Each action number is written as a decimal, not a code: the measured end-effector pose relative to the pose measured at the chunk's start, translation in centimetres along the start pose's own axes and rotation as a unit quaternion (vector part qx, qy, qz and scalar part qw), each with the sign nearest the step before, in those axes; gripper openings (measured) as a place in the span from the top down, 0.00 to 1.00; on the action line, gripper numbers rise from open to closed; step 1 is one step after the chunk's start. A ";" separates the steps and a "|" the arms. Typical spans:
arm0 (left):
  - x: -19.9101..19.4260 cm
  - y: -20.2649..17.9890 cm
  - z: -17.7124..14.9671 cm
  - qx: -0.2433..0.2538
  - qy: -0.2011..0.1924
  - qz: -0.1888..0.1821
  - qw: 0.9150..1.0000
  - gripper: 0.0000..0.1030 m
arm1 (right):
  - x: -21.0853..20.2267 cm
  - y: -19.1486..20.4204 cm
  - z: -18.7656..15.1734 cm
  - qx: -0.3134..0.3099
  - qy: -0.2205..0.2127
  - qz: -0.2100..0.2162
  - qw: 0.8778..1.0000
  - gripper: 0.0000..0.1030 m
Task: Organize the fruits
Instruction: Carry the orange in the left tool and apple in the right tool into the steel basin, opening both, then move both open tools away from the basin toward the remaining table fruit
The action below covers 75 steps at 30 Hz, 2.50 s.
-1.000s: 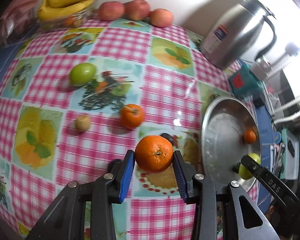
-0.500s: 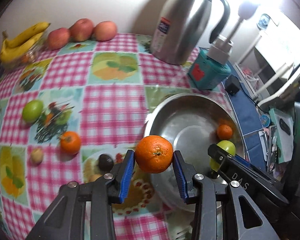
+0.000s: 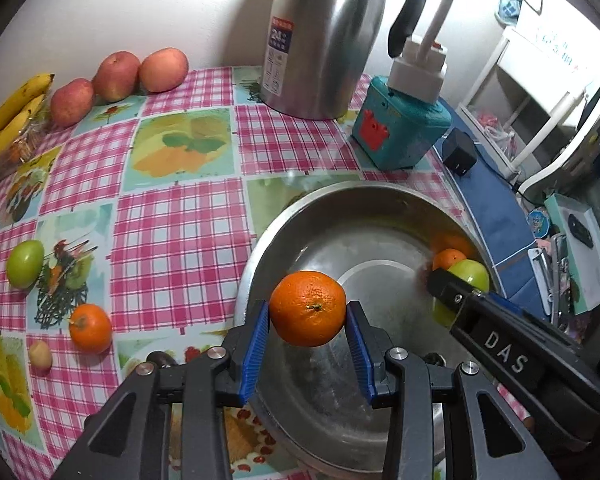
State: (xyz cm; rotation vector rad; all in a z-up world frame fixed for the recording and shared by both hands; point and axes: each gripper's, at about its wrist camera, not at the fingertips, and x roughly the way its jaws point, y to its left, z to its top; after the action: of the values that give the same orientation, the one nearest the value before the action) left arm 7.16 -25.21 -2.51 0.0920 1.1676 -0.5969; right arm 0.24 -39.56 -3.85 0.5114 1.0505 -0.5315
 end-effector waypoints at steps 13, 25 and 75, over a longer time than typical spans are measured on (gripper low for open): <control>1.3 -0.6 -0.6 0.013 0.017 0.012 1.000 0.60 | 1.4 -0.8 -0.2 0.008 0.017 0.004 1.000 0.58; 1.4 -0.6 -0.8 0.014 0.023 0.013 1.000 0.60 | 1.4 -0.6 -0.3 0.003 0.022 0.002 1.000 0.58; -8.4 16.3 -2.4 -0.221 -0.005 0.104 0.970 0.44 | -4.6 4.8 -1.9 -0.077 0.032 -0.004 0.997 0.52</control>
State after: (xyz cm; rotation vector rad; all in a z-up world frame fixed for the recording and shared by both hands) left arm 10.96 -7.29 0.13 -0.1676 1.2372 -0.1437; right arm 0.12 -33.96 0.16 0.3899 1.1452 -0.4404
